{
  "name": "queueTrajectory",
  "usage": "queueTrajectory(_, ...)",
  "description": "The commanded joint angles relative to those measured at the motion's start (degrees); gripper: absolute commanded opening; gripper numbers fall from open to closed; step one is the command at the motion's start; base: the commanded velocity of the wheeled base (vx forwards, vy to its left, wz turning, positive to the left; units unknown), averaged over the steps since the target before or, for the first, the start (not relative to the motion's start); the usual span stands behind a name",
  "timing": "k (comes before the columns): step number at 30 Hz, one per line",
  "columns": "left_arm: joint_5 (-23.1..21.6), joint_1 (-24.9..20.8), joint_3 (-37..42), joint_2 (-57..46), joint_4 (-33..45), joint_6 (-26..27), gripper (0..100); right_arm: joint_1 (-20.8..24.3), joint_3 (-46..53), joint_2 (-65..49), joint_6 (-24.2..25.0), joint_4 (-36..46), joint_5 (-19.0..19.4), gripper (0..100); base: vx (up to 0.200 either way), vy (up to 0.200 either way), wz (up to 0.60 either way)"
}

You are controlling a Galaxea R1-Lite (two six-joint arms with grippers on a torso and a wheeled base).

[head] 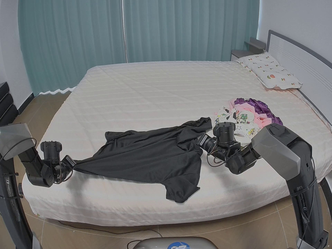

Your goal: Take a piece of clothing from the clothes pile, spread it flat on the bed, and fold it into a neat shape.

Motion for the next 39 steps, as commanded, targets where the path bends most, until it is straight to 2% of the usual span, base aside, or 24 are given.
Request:
queueTrajectory(1, 0.1, 0.6, -0.6, 0.8, -0.1, -0.1, 0, 0.3, -0.8, 2.1, -0.6, -1.3, 0.0, 0, 0.0, 0.0, 0.0)
queueTrajectory(2, 0.1, 0.6, -0.8, 1.0, -0.1, -0.1, 0, 0.4, -0.7, 2.4, -0.7, -1.6, 0.0, 100, 0.0, 0.0, 0.0)
queueTrajectory(7, 0.0, 0.6, -1.2, 2.7, -0.1, -0.2, 0, 0.2, 2.4, 0.5, -2.3, -1.9, 0.1, 100, 0.0, 0.0, 0.0)
queueTrajectory(10, -0.1, 1.2, -2.3, 3.1, 0.0, -0.4, 0, 0.0, 12.6, -6.0, -4.8, -2.1, 4.2, 100, 0.0, 0.0, 0.0)
queueTrajectory(13, -0.5, 1.6, -2.5, 3.1, 0.1, -0.5, 0, 0.3, 22.2, -10.3, -6.5, -4.0, 11.4, 100, 0.0, 0.0, 0.0)
queueTrajectory(16, -0.6, 1.6, -2.2, 3.1, 0.1, -0.5, 0, 1.2, 25.2, -10.4, -6.6, -3.7, 12.8, 100, 0.0, 0.0, 0.0)
queueTrajectory(24, -0.7, 1.5, -1.6, 2.8, 0.1, -0.4, 0, 2.1, 22.8, -7.4, -6.7, 0.3, 13.6, 100, 0.0, 0.0, 0.0)
queueTrajectory(28, -0.8, 1.3, -1.6, 2.7, 0.1, -0.5, 0, 1.8, 16.2, -5.9, -6.5, 7.4, 13.6, 100, 0.0, 0.0, 0.0)
queueTrajectory(36, -1.1, 1.1, -0.9, 2.7, 0.0, -0.5, 0, 3.0, 5.9, -1.6, -5.5, 12.7, 12.7, 100, 0.0, 0.0, 0.0)
queueTrajectory(37, -1.1, 1.1, -0.9, 2.7, 0.0, -0.5, 0, 3.0, 5.9, -1.6, -5.5, 12.7, 12.7, 0, 0.0, 0.0, 0.0)
queueTrajectory(39, -1.1, 1.1, -0.6, 2.6, 0.0, -0.5, 0, 4.5, 3.9, 1.3, -5.0, 15.1, 10.1, 0, 0.0, 0.0, 0.0)
